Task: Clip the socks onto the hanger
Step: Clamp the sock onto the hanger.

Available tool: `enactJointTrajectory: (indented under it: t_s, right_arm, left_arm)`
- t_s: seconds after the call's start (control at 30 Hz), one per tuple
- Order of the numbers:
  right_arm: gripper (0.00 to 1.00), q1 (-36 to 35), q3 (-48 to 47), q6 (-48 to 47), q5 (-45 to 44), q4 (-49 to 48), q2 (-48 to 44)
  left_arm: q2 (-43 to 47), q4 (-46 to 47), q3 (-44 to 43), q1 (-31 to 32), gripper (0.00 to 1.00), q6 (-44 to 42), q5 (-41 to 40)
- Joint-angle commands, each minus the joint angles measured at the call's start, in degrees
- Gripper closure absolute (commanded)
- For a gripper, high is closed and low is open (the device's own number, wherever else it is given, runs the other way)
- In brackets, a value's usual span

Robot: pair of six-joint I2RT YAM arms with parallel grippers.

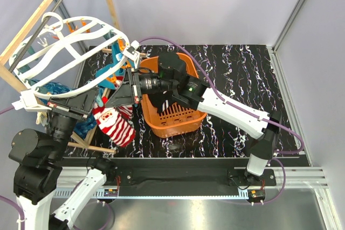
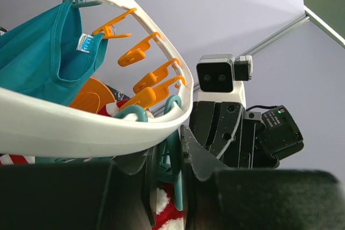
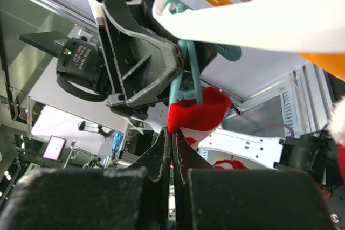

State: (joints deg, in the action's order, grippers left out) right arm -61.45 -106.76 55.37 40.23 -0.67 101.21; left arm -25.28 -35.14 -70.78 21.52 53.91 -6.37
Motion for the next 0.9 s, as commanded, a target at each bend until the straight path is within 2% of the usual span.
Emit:
enactJointTrajectory:
  t_s: [0.0, 0.33, 0.37, 0.43, 0.47, 0.8, 0.87]
  right_arm:
    - [1.0, -0.2, -2.9, 3.2, 2.0, -5.9, 0.3]
    - [1.0, 0.1, -2.6, 3.6, 1.8, -7.9, 1.3]
    - [1.0, 0.2, -2.5, 3.6, 1.8, -8.0, 1.3]
    - [1.0, 0.4, -2.1, 3.3, 1.8, -8.0, 1.4]
    - [1.0, 0.4, -2.0, 3.2, 1.5, -7.8, 1.4]
    - [1.0, 0.9, -1.3, -1.3, -0.4, -4.1, 0.5]
    - [1.0, 1.2, -1.3, -2.2, -0.8, -2.7, 0.6]
  left_arm:
    - [0.4, 0.0, -1.9, 0.1, 1.0, -0.4, 2.4]
    - [1.7, 2.3, -0.3, 0.1, 1.0, -0.4, 3.8]
    - [1.9, 2.6, 0.0, 0.1, 0.92, -0.2, 3.8]
    - [2.9, 2.9, 0.7, 0.0, 0.83, -0.2, 3.4]
    - [3.2, 2.9, 0.8, 0.1, 0.68, -0.2, 3.2]
    - [5.7, 3.6, 1.9, 0.1, 0.32, -0.6, 3.2]
    - [6.1, 3.7, 1.9, 0.1, 0.31, -0.9, 3.6]
